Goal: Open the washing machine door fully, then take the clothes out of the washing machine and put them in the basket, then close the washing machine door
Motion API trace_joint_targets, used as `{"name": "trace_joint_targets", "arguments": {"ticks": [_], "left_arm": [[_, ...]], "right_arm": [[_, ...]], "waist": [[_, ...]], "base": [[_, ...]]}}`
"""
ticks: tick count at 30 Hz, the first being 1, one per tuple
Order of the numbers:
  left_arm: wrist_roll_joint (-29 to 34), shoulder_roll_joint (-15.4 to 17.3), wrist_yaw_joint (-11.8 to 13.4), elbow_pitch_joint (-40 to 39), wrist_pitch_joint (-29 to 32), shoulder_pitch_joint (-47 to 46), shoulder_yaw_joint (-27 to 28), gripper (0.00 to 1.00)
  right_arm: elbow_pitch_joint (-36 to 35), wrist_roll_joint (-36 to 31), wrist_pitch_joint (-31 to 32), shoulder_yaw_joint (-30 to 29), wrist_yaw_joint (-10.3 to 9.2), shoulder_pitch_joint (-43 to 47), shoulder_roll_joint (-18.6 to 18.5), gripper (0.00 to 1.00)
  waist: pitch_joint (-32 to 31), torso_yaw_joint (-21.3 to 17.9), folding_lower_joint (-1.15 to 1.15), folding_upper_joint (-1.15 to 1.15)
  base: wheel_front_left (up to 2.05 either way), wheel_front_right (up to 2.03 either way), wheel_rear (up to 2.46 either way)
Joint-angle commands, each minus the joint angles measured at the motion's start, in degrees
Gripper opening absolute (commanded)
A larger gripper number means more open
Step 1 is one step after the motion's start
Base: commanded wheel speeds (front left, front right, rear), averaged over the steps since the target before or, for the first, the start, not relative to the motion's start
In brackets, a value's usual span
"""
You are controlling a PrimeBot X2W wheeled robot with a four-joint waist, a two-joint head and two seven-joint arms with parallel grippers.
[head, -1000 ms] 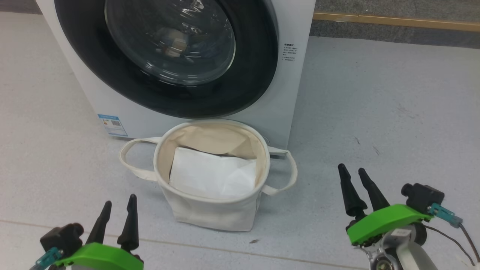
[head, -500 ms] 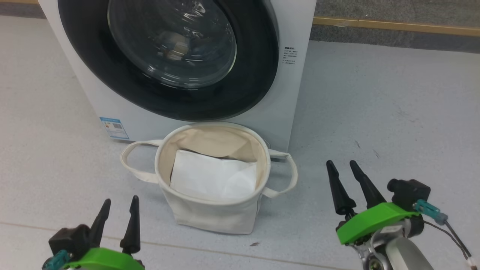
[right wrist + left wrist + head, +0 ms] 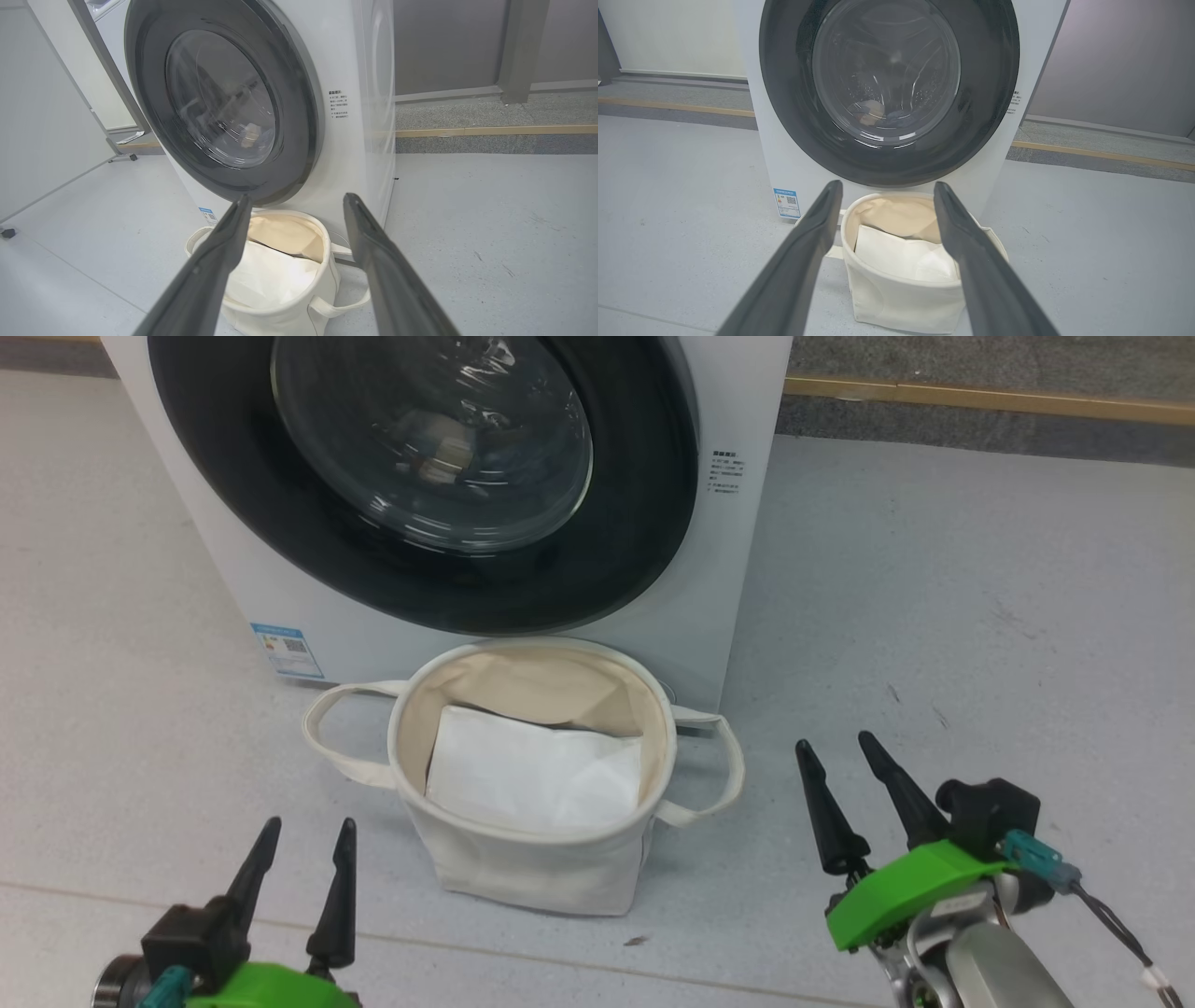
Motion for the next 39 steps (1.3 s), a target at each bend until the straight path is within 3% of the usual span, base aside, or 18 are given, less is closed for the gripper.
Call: {"name": "trace_joint_targets", "arguments": {"ticks": [1, 9, 33, 39], "left_arm": [[1.8, 2.2, 0.6, -2.2, -1.3, -3.4, 1.6, 1.0], [5.7, 3.5, 1.9, -2.6, -2.5, -3.8, 0.6, 1.0], [4.7, 3.3, 2.1, -2.1, -2.5, -3.6, 0.9, 1.0], [4.4, 3.0, 2.0, -2.3, -2.5, -3.8, 1.1, 1.0]], "right_arm": [[-1.6, -1.7, -0.9, 1.2, 0.02, -3.6, -0.2, 1.0], [-0.6, -5.7, -1.7, 1.5, 0.02, -4.6, -0.2, 1.0], [0.1, -5.2, -1.9, 0.7, 0.02, -4.9, 0.2, 1.0], [0.7, -2.3, -2.6, -0.3, 0.02, -5.9, -0.4, 1.0]], "waist": [[0.1, 0.1, 0.0, 0.0], [0.2, 0.3, 0.0, 0.0], [0.6, 0.1, 0.0, 0.0], [1.5, 0.6, 0.0, 0.0]], "base": [[0.0, 0.0, 0.0], [0.0, 0.0, 0.0], [0.0, 0.0, 0.0], [0.0, 0.0, 0.0]]}}
